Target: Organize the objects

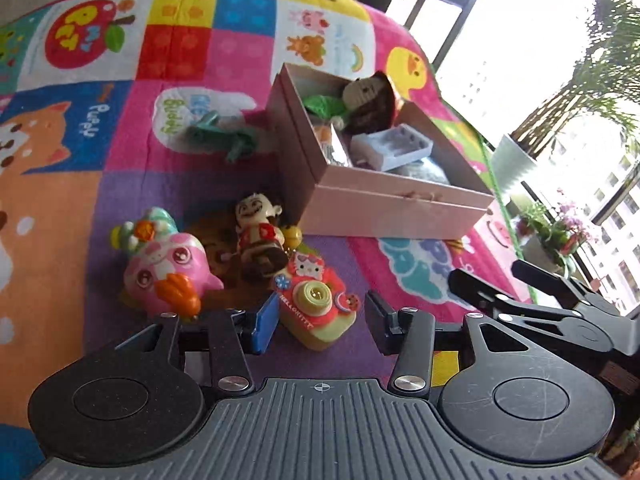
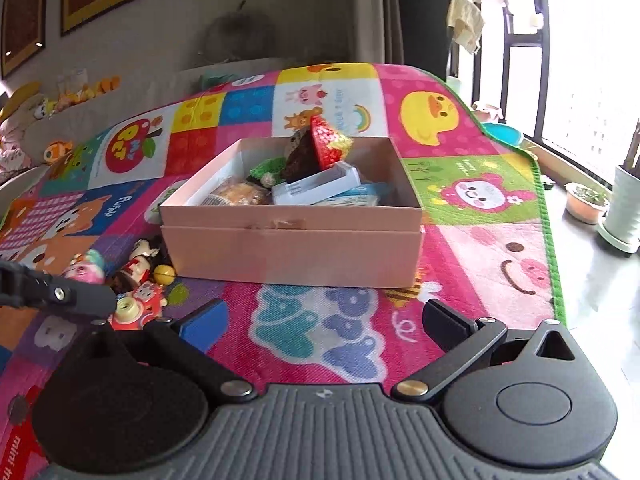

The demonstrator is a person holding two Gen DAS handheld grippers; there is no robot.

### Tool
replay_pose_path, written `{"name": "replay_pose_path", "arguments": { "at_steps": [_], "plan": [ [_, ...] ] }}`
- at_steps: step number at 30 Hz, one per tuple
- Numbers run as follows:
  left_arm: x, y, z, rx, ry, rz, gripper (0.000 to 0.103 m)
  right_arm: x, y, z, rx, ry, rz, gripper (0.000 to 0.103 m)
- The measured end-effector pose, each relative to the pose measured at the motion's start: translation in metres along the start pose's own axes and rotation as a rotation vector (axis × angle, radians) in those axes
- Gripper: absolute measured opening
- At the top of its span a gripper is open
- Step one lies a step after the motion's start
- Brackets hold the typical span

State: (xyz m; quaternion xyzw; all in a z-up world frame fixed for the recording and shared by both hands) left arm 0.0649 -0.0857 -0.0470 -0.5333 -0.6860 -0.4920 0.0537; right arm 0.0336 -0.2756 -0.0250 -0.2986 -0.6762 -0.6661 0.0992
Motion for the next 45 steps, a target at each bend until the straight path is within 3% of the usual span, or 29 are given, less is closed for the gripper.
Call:
{"name": "replay_pose_path", "arguments": {
  "at_steps": [3,9,16,19,22,28,31,33,35,40,42,45],
  "plan": [
    [-0.016,0.0,0.002,0.012,0.032,0.006,0.054,-0.005,-0.005,-0.013,-0.032,0.003,0.026,0.103],
    [-0.035,0.006,-0.006,-0.108,0.118,-0.014,0.055,-0.002,-0.007,-0.01,-0.028,0.023,0.011,0.103],
    [-0.041,0.022,0.002,0.047,0.138,-0.053,0.056,0.001,-0.007,-0.011,-0.04,0.018,-0.002,0.103],
    [-0.04,0.022,0.003,0.041,0.129,-0.051,0.055,0.0,-0.007,-0.013,-0.053,0.018,0.002,0.103],
    [-0.038,0.016,0.0,-0.024,0.108,-0.033,0.053,-0.002,-0.009,-0.013,-0.059,0.022,0.014,0.103],
    [-0.018,-0.025,-0.021,-0.298,0.024,0.065,0.053,-0.007,-0.011,-0.011,-0.048,0.032,0.053,0.103],
    [-0.003,-0.041,-0.025,-0.352,0.005,0.1,0.053,-0.015,-0.015,-0.008,-0.037,0.046,0.11,0.103],
    [0.008,-0.041,-0.022,-0.318,-0.012,0.091,0.052,-0.02,-0.019,-0.007,-0.035,0.056,0.147,0.103],
    [0.023,-0.032,-0.016,-0.296,0.005,0.028,0.052,-0.024,-0.022,-0.006,-0.039,0.065,0.187,0.103],
    [0.066,0.016,0.028,-0.143,0.192,-0.221,0.05,-0.025,-0.024,-0.004,-0.023,0.061,0.195,0.103],
    [0.069,0.024,0.048,-0.058,0.219,-0.244,0.05,-0.025,-0.024,-0.005,-0.039,0.067,0.201,0.103],
    [0.059,0.027,0.067,0.014,0.226,-0.215,0.05,-0.023,-0.024,-0.003,-0.032,0.069,0.197,0.103]
  ]
}}
Point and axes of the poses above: each gripper's, at about its wrist camera, not at the fingertips, and x roughly against the way its jaws point, z to its left, y to its top, the point moved 10 cm from there along -x, roughly the way its jaws point, and after that the axes turned 15 degrees about -y, right-handed, at the moved point
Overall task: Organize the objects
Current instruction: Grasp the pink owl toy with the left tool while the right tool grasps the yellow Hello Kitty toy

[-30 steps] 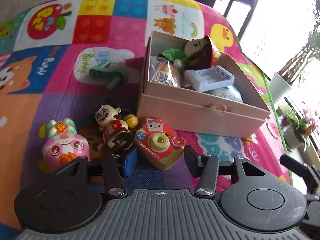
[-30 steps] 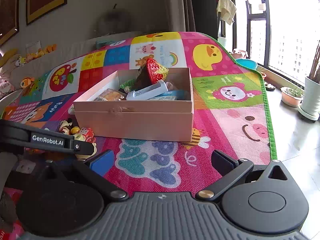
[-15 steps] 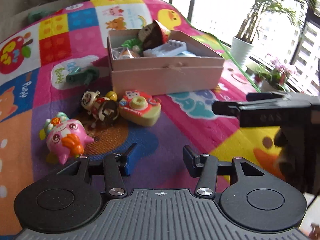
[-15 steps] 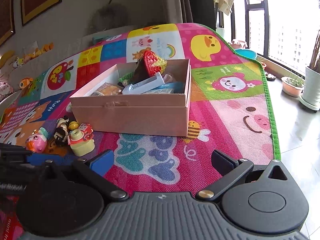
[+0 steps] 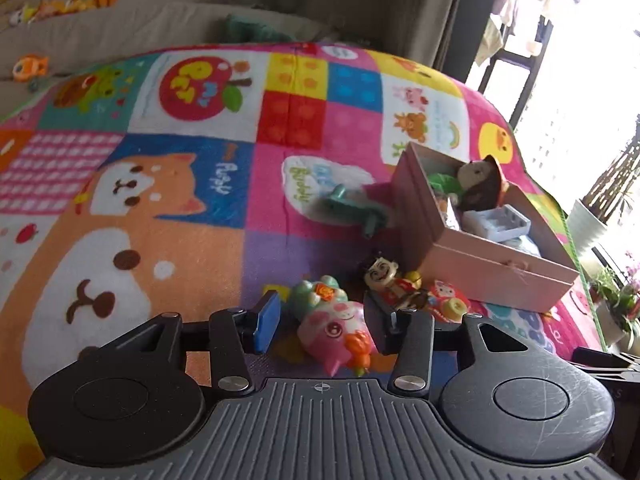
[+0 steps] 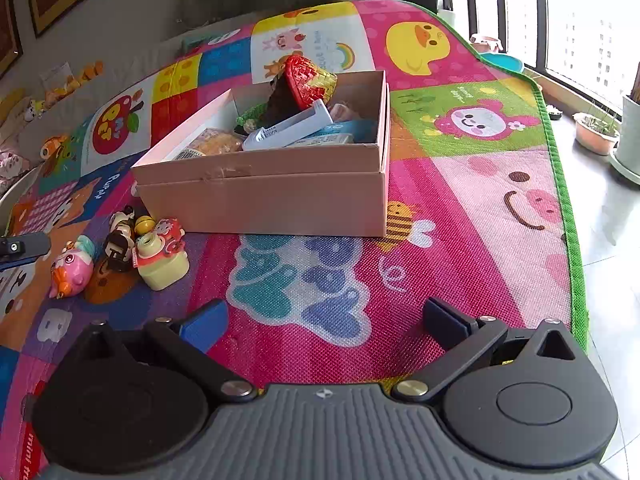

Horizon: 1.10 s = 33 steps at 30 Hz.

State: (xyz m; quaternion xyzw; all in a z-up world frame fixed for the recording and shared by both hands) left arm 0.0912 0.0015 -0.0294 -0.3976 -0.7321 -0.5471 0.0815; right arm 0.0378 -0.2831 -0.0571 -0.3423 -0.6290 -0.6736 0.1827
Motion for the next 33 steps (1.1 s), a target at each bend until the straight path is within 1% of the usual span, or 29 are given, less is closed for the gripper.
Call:
{"name": "replay_pose_path", "arguments": {
  "at_steps": [1,2,3,5,6,7,9,10,11,12,14,15,16,18,19,21,23,25,26,27,28,29,31,33],
  "plan": [
    [-0.006,-0.003,0.003,0.009,-0.004,0.021,0.051,0.001,-0.001,0.001,0.008,-0.002,-0.001,0.103],
    [-0.011,-0.004,0.003,0.014,-0.016,0.029,0.055,0.001,-0.001,0.004,0.025,0.001,0.0,0.103],
    [-0.016,-0.004,0.002,0.017,-0.03,0.031,0.055,0.003,-0.001,0.008,0.037,0.018,0.003,0.103],
    [-0.022,-0.007,-0.001,0.009,-0.048,0.03,0.056,0.01,0.001,0.023,0.046,0.105,0.011,0.103],
    [-0.025,-0.008,-0.003,0.008,-0.06,0.035,0.056,0.015,0.003,0.034,0.061,0.145,0.001,0.103],
    [-0.03,-0.013,-0.007,0.009,-0.082,0.052,0.056,0.019,0.006,0.046,0.091,0.162,-0.02,0.103],
    [-0.037,-0.02,-0.014,-0.007,-0.114,0.086,0.055,0.025,0.012,0.073,0.176,0.175,-0.069,0.101],
    [-0.038,-0.022,-0.017,-0.04,-0.102,0.084,0.054,0.025,0.014,0.085,0.213,0.178,-0.088,0.098],
    [-0.039,-0.023,-0.018,-0.066,-0.089,0.085,0.05,0.022,0.016,0.096,0.243,0.18,-0.092,0.09],
    [-0.038,-0.023,-0.018,-0.074,-0.084,0.082,0.048,0.018,0.017,0.106,0.266,0.183,-0.087,0.087],
    [-0.036,-0.022,-0.012,-0.052,-0.103,0.072,0.046,0.008,0.02,0.119,0.29,0.189,-0.075,0.074],
    [-0.035,-0.022,-0.009,-0.037,-0.118,0.067,0.046,0.002,0.02,0.124,0.301,0.189,-0.069,0.07],
    [-0.033,-0.021,-0.006,-0.027,-0.131,0.061,0.046,-0.002,0.019,0.127,0.311,0.187,-0.061,0.059],
    [-0.029,-0.021,-0.003,-0.036,-0.128,0.048,0.046,-0.003,0.02,0.129,0.333,0.179,-0.071,0.04],
    [-0.027,-0.022,-0.002,-0.045,-0.133,0.045,0.046,0.0,0.019,0.13,0.341,0.19,-0.061,0.038],
    [-0.024,-0.024,-0.001,-0.056,-0.149,0.036,0.046,0.01,0.013,0.124,0.349,0.219,-0.054,0.038],
    [-0.02,-0.027,0.001,-0.057,-0.162,0.023,0.046,0.023,0.003,0.114,0.4,0.231,-0.062,0.038],
    [-0.018,-0.029,0.002,-0.051,-0.174,0.007,0.046,0.034,-0.006,0.095,0.467,0.187,-0.092,0.039],
    [-0.017,-0.029,0.002,-0.045,-0.177,0.0,0.046,0.036,-0.007,0.082,0.485,0.141,-0.117,0.046],
    [-0.017,-0.029,0.002,-0.041,-0.178,-0.003,0.046,0.036,-0.004,0.065,0.488,0.064,-0.145,0.058],
    [-0.017,-0.029,0.003,-0.039,-0.178,-0.004,0.046,0.036,0.0,0.051,0.472,-0.001,-0.162,0.064],
    [-0.017,-0.029,0.003,-0.039,-0.177,-0.005,0.046,0.038,0.002,0.04,0.45,-0.028,-0.167,0.07],
    [-0.018,-0.028,0.003,-0.042,-0.176,-0.004,0.046,0.045,0.006,0.027,0.376,0.016,-0.145,0.07],
    [-0.018,-0.028,0.003,-0.046,-0.172,-0.004,0.046,0.05,0.009,0.028,0.324,0.072,-0.141,0.071]
  ]
}}
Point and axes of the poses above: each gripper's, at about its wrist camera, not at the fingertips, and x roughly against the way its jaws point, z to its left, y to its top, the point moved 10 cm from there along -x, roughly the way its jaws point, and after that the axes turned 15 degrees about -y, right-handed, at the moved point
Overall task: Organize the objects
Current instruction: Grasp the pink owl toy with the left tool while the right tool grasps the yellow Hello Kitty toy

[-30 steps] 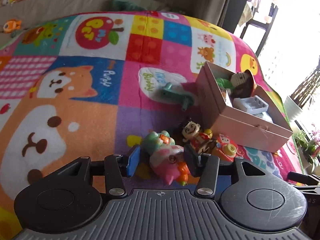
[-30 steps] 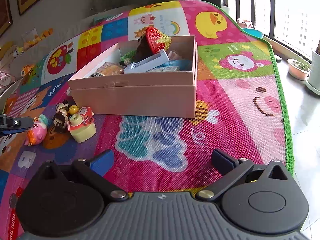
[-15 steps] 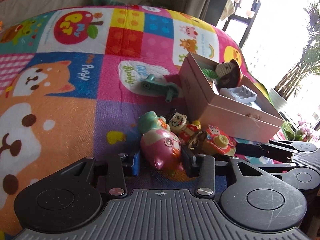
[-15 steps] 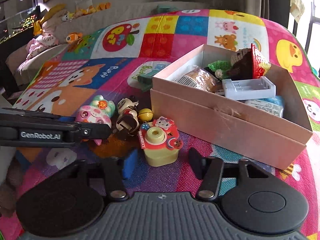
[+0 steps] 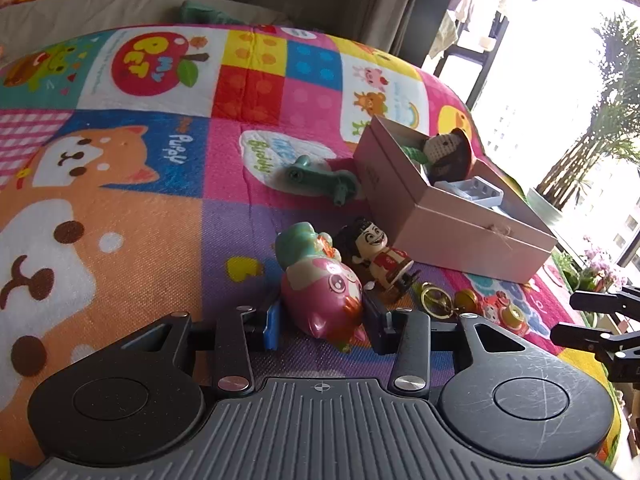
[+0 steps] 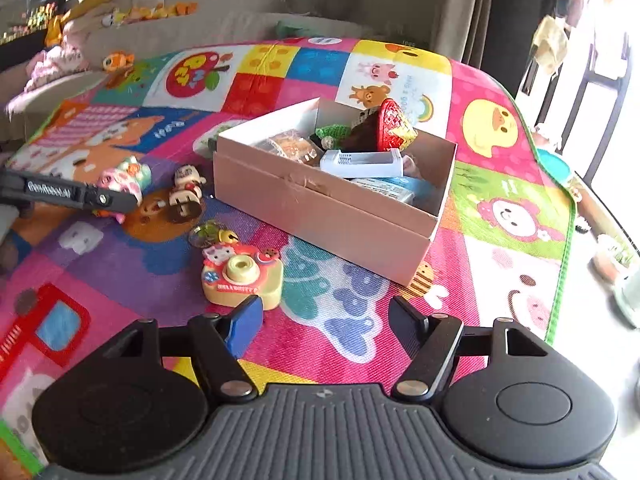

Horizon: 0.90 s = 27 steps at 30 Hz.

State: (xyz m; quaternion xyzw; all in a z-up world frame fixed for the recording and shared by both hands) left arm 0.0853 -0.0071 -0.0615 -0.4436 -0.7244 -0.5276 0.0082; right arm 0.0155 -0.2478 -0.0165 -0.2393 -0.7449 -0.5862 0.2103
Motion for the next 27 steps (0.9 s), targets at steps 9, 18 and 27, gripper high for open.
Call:
{"name": "replay_pose_path", "arguments": {
  "at_steps": [9,18,27],
  "plan": [
    [-0.001,-0.002,-0.002,-0.015,0.019,0.006,0.046,-0.037,0.007,0.056,-0.01,0.082,0.023,0.073],
    [0.0,-0.005,-0.004,-0.03,0.031,0.011,0.046,-0.017,-0.014,0.055,-0.02,0.097,0.021,0.056],
    [-0.001,-0.004,-0.004,-0.031,0.034,0.01,0.046,-0.02,-0.014,0.05,-0.05,0.061,0.025,0.061]
  ]
}}
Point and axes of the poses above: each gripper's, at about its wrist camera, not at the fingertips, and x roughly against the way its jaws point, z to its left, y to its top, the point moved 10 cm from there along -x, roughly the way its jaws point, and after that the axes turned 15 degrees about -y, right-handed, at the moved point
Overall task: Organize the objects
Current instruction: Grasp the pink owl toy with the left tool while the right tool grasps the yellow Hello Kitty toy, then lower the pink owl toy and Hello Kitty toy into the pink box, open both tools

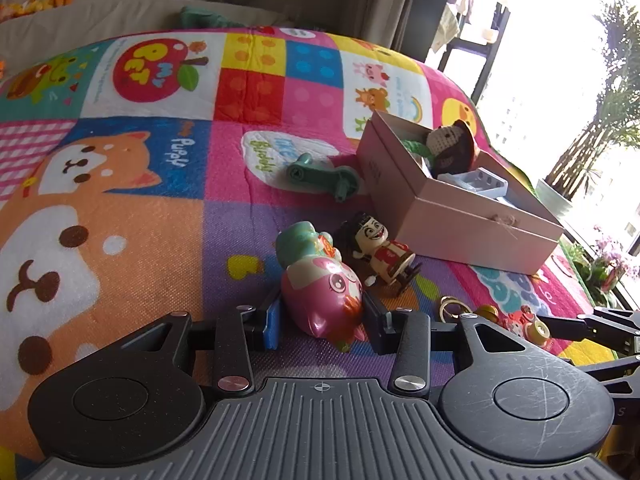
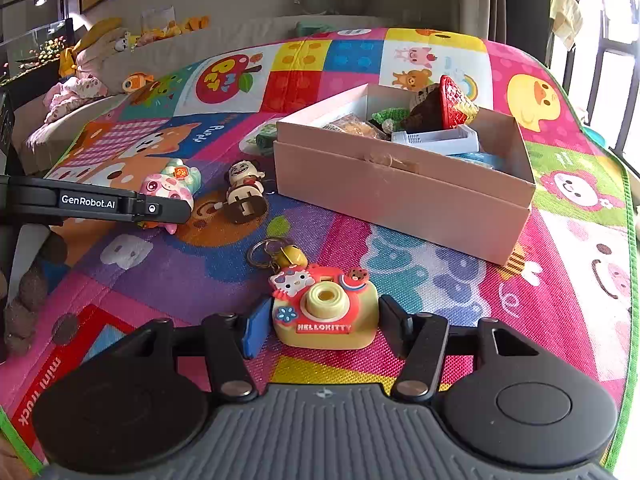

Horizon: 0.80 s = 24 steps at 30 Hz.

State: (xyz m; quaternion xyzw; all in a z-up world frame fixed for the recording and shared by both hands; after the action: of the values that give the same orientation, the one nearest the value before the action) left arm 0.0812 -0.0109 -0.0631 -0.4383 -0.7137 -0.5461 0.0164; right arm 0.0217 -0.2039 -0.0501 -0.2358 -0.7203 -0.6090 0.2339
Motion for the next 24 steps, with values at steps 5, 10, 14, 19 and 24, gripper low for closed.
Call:
{"name": "replay_pose_path", "arguments": {
  "at_steps": [5,10,14,19,24],
  "plan": [
    [0.001,-0.001,0.0,0.001,-0.001,-0.002,0.044,-0.001,0.0,-0.003,-0.017,-0.005,0.001,0.062],
    [0.002,-0.001,0.001,0.006,-0.001,-0.006,0.043,-0.001,0.001,-0.004,-0.022,-0.009,-0.003,0.061],
    [0.009,-0.006,-0.01,-0.022,-0.017,0.021,0.041,0.004,0.001,-0.009,-0.038,-0.032,-0.007,0.056],
    [0.025,-0.02,-0.047,-0.12,-0.093,0.097,0.041,0.034,0.006,-0.021,-0.062,0.0,-0.039,0.055],
    [0.028,-0.023,-0.069,-0.142,-0.105,0.148,0.041,0.075,0.028,-0.053,-0.129,-0.007,-0.132,0.055]
  ]
}}
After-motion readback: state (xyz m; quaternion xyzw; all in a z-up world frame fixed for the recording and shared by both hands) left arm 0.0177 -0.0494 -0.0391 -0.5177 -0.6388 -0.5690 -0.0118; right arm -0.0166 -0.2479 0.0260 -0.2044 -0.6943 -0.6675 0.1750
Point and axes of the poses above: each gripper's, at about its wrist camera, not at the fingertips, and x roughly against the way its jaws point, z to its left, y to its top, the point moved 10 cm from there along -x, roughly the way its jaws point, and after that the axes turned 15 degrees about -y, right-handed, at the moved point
